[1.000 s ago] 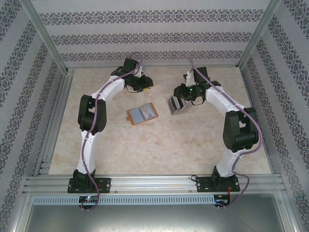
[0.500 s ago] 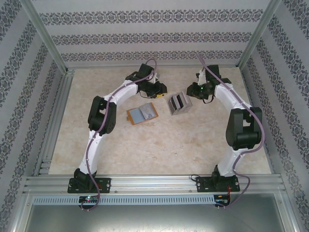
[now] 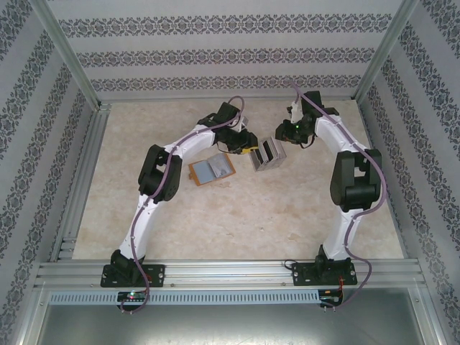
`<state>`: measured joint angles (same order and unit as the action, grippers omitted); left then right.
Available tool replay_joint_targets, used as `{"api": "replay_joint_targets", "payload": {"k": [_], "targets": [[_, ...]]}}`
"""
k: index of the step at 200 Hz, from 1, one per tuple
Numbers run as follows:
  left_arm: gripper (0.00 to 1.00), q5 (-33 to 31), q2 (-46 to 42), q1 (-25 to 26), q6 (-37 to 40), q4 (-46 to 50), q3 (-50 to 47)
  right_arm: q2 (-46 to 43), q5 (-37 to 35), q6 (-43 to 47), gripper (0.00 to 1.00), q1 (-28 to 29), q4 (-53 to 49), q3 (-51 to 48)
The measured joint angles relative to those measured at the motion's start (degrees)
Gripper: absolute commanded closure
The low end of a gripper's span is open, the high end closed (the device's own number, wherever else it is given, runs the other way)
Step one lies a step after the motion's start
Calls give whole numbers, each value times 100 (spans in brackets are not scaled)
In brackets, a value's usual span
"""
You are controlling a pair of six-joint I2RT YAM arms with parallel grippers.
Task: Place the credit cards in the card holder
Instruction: Pick up the credit card from the storage box.
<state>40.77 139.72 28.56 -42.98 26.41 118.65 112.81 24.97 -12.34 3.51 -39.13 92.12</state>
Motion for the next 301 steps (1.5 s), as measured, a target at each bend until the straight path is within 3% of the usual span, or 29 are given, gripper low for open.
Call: {"api": "replay_joint_targets", "payload": {"k": [121, 301], "targets": [[66, 20, 50, 114, 7, 0, 0, 955, -608, 682, 66, 374, -1561, 1582], [65, 105, 52, 114, 11, 0, 0, 1510, -782, 809, 58, 492, -2057, 2052]]}}
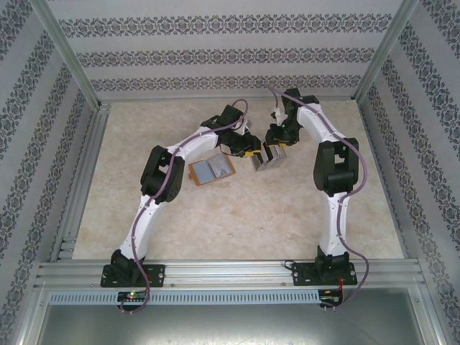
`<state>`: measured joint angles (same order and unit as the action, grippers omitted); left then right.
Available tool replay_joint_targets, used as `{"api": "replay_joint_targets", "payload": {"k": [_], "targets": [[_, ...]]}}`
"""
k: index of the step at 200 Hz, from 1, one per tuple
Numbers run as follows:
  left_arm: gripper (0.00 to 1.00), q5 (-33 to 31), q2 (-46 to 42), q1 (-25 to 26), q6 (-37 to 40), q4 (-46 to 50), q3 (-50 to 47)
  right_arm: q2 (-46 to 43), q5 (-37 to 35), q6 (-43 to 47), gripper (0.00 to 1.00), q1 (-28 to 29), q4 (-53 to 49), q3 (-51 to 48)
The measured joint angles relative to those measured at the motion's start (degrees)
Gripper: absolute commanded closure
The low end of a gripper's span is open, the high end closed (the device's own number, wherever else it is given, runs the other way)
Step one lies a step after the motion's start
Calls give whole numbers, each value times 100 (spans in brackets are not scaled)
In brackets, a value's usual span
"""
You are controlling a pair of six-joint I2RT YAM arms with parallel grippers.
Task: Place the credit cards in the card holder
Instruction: Pick up the credit card from the storage box.
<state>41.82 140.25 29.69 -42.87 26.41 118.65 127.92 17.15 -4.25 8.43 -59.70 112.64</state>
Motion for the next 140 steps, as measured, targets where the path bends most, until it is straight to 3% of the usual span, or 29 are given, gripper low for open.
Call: {"api": "replay_joint_targets", "payload": {"k": [140], "targets": [[66, 2, 20, 0, 17, 0, 0, -48, 133, -4, 60, 9, 22, 11]]}}
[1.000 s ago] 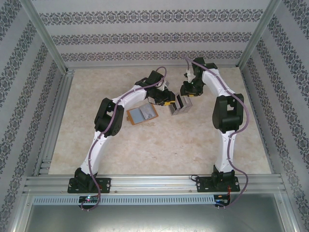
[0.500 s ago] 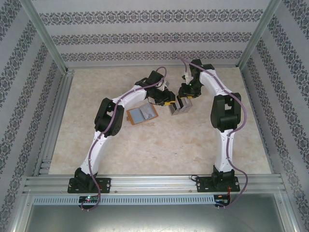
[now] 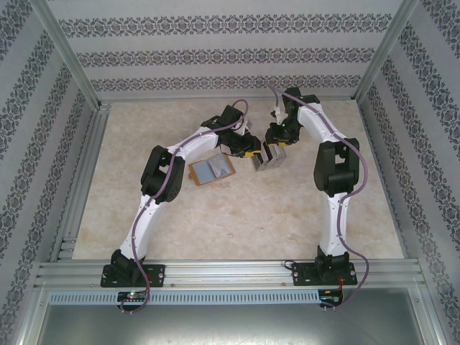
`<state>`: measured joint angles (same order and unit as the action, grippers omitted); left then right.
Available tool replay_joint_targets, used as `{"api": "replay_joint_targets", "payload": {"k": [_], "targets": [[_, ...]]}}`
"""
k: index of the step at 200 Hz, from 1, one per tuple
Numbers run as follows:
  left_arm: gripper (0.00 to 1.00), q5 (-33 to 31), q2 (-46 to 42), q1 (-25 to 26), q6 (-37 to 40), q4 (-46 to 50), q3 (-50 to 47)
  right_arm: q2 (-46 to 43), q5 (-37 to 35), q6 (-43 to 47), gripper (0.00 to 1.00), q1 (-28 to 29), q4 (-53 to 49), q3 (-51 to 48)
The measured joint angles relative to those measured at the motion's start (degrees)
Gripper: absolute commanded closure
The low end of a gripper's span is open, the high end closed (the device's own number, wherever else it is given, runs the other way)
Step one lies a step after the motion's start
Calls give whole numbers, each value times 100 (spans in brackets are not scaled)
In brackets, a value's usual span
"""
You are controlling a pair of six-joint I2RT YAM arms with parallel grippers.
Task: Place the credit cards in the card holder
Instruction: Pick up the credit card from the storage box.
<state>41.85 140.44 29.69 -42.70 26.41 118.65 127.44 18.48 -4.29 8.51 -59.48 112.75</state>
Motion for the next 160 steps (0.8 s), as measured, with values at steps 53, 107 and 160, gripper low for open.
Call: {"api": "replay_joint_targets", "payload": {"k": [53, 107, 160], "targets": [[65, 0, 0, 0, 0, 0, 0, -28, 24, 0, 61, 0, 11, -2], [65, 0, 0, 0, 0, 0, 0, -153, 26, 0, 63, 0, 11, -4], [65, 0, 0, 0, 0, 0, 0, -205, 26, -2, 74, -2, 13, -42]]}}
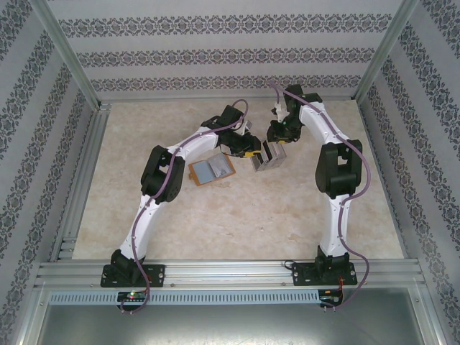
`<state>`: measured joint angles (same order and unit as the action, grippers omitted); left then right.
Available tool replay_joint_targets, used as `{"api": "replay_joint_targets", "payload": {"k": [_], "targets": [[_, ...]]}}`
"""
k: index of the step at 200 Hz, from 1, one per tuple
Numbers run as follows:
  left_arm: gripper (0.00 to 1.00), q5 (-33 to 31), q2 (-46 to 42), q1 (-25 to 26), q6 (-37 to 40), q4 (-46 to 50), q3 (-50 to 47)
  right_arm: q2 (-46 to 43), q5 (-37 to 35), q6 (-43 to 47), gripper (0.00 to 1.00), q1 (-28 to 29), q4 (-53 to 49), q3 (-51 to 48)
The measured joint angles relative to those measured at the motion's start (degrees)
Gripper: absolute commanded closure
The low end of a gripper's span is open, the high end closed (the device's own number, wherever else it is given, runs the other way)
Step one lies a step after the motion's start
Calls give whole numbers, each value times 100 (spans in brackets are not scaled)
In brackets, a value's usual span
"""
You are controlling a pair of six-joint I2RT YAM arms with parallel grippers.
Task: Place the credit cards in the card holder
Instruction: Pick up the credit card from the storage box.
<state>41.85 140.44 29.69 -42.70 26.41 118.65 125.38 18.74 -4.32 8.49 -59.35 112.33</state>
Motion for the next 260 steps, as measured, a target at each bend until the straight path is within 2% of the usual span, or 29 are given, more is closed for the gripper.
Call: {"api": "replay_joint_targets", "payload": {"k": [148, 196, 260], "targets": [[65, 0, 20, -2, -2, 2, 0, -280, 15, 2, 92, -146, 127, -221], [65, -2, 20, -2, 7, 7, 2, -481, 9, -7, 93, -164, 251, -420], [65, -28, 20, -17, 87, 57, 184, -1375, -98, -155, 93, -164, 752, -1045]]}}
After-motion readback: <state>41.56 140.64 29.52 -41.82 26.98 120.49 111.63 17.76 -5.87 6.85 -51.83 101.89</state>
